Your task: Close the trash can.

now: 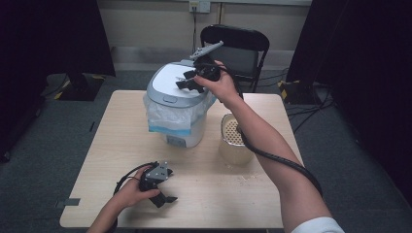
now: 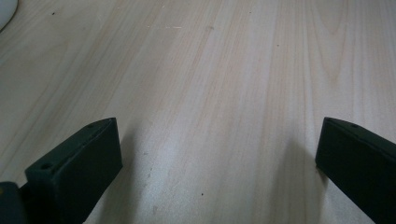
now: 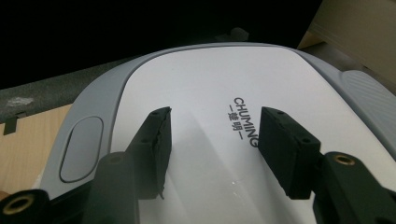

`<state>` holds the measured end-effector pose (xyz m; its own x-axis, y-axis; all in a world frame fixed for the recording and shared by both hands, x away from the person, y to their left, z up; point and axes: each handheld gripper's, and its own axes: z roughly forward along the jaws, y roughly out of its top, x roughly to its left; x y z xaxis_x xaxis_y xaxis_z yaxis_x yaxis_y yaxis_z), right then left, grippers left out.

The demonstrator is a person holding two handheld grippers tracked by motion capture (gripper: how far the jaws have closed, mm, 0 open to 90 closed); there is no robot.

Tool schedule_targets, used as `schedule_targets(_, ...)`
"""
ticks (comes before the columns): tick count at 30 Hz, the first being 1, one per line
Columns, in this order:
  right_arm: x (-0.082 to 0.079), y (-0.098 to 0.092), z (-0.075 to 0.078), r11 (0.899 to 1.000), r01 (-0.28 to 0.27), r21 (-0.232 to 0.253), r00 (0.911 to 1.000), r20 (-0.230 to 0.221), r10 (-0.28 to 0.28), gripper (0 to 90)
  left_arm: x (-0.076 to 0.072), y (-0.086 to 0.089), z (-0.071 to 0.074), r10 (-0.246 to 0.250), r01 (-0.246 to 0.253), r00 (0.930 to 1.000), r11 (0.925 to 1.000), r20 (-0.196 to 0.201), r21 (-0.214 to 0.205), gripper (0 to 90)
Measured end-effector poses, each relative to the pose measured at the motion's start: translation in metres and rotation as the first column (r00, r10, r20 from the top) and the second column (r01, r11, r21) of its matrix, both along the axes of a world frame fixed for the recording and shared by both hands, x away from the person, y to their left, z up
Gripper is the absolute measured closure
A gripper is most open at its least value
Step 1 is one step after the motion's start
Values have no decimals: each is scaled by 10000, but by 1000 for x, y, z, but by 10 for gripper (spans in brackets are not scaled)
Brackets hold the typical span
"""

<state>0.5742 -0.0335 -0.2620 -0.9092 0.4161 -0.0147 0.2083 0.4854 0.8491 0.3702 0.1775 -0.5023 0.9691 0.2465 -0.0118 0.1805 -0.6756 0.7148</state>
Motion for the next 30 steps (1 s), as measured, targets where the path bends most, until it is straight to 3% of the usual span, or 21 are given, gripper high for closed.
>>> schedule_targets(3, 0, 1, 4, 9993, -192, -321, 9998, 18, 193, 406, 0, 0, 0, -25, 25, 10000, 10000, 31, 0, 0)
schedule_targets(5, 1, -1, 4, 9994, -89, -320, 9999, -54, 87, 219, 1, 0, 0, -22, 22, 10000, 10000, 36, -11, 0)
schedule_targets(6, 1, -2, 3, 9993, 51, -372, 10000, -48, -53, 173, 1, 0, 0, -44, 44, 10000, 10000, 35, -12, 0)
schedule_targets(10, -2, -10, 1, 10000, 58, -34, 9997, -244, -59, 191, 1, 0, 0, -38, 38, 10000, 10000, 41, -14, 0)
schedule_targets(24, -46, -34, 8, 9997, -127, -222, 9997, -191, 122, 149, 1, 0, 0, -93, 93, 10000, 10000, 35, -11, 0)
schedule_targets(30, -64, -44, 3, 9991, -322, -290, 9992, -251, 315, 150, 1, 0, 0, -81, 81, 10000, 10000, 30, -11, 0)
